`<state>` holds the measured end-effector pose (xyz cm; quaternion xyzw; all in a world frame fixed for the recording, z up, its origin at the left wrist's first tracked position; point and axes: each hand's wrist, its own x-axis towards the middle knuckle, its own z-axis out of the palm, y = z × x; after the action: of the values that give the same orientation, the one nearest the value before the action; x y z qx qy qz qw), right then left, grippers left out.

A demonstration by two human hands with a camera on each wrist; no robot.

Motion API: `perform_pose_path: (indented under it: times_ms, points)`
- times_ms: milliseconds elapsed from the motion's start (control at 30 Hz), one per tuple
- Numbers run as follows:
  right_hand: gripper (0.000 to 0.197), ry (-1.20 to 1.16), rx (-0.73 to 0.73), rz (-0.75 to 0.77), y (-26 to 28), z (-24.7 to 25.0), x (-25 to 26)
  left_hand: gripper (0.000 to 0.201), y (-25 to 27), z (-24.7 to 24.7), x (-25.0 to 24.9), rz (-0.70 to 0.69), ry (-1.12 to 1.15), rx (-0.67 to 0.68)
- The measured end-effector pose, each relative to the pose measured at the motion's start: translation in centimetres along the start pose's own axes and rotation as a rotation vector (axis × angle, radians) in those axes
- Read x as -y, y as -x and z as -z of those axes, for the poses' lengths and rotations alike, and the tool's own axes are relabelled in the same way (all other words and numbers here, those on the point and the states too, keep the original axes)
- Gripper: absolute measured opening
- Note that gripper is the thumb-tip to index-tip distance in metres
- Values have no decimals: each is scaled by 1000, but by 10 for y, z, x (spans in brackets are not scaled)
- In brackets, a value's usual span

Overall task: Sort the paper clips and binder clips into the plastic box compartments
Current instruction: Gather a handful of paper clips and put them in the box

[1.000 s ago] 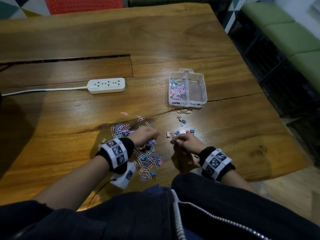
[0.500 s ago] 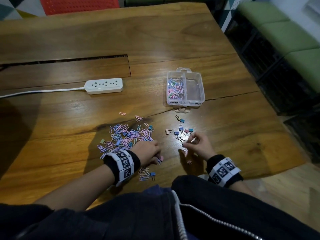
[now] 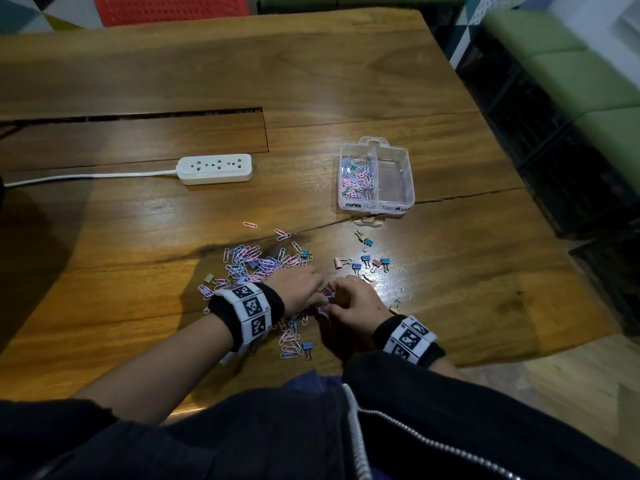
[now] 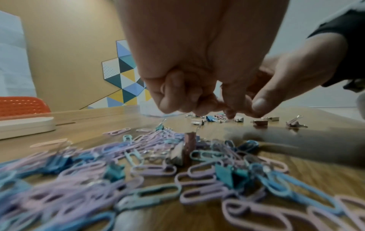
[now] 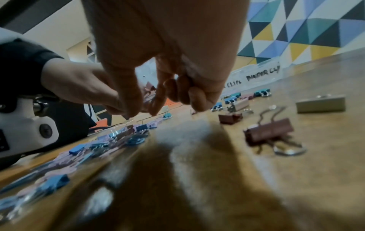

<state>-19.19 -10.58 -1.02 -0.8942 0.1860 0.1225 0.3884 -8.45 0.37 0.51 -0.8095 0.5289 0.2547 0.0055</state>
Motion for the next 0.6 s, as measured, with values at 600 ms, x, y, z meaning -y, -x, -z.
perform_pose_path:
  times_ms: [600]
  points:
    - [32, 128, -23, -87, -3, 0, -13, 30, 16, -2, 26, 298, 1068, 13]
